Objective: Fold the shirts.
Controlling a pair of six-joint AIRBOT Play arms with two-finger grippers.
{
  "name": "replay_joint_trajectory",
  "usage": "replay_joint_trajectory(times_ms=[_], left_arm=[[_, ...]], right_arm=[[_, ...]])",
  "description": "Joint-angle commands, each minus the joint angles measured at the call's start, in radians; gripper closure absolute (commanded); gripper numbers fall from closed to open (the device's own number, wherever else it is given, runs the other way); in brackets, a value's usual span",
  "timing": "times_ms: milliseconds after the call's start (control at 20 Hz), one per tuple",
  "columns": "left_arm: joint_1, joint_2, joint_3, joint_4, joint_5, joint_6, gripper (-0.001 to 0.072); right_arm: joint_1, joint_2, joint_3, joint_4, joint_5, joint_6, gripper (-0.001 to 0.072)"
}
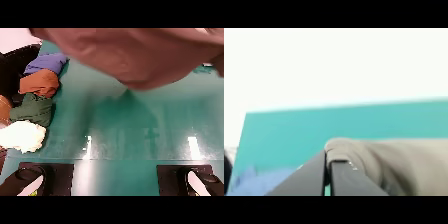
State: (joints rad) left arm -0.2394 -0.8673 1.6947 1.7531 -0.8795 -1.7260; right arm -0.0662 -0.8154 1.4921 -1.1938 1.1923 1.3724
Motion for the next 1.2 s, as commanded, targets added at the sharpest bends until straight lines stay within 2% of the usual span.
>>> replay_joint_trajectory(times_ms=[0,200,400,550,700,850,1000,1150], left_arm=[[0.001,0.148,0.065,-0.06,-0.023,0.007,0.0678],[0.001,0.24,0.069,-0.167,-0.023,0.036,0.0679],[0.001,0.241,0.111,-0.23,-0.077,0.086,0.0679],[0.001,0.168,0.085,-0.162,-0.235,0.106,0.0679],[0.001,0.021,-0.037,-0.138,-0.362,0.109,0.0679],[0.001,-0.16,-0.253,-0.176,-0.303,0.103,0.0679],[0.001,-0.356,-0.391,-0.172,-0.142,0.103,0.0679],[0.027,-0.513,-0.392,-0.143,-0.014,0.103,0.0678]], right_arm=[[-0.073,0.081,0.166,-0.013,0.025,-0.021,0.07],[-0.164,0.059,0.34,-0.013,0.099,-0.032,0.07],[-0.187,-0.057,0.542,-0.011,0.178,-0.032,0.07],[-0.086,-0.184,0.607,-0.012,0.245,-0.031,0.0701],[0.051,-0.322,0.518,-0.042,0.282,-0.029,0.0701],[0.169,-0.496,0.385,-0.193,0.312,-0.02,0.0701],[0.211,-0.669,0.288,-0.214,0.246,-0.021,0.0701],[0.214,-0.806,0.275,-0.198,0.186,-0.02,0.07]])
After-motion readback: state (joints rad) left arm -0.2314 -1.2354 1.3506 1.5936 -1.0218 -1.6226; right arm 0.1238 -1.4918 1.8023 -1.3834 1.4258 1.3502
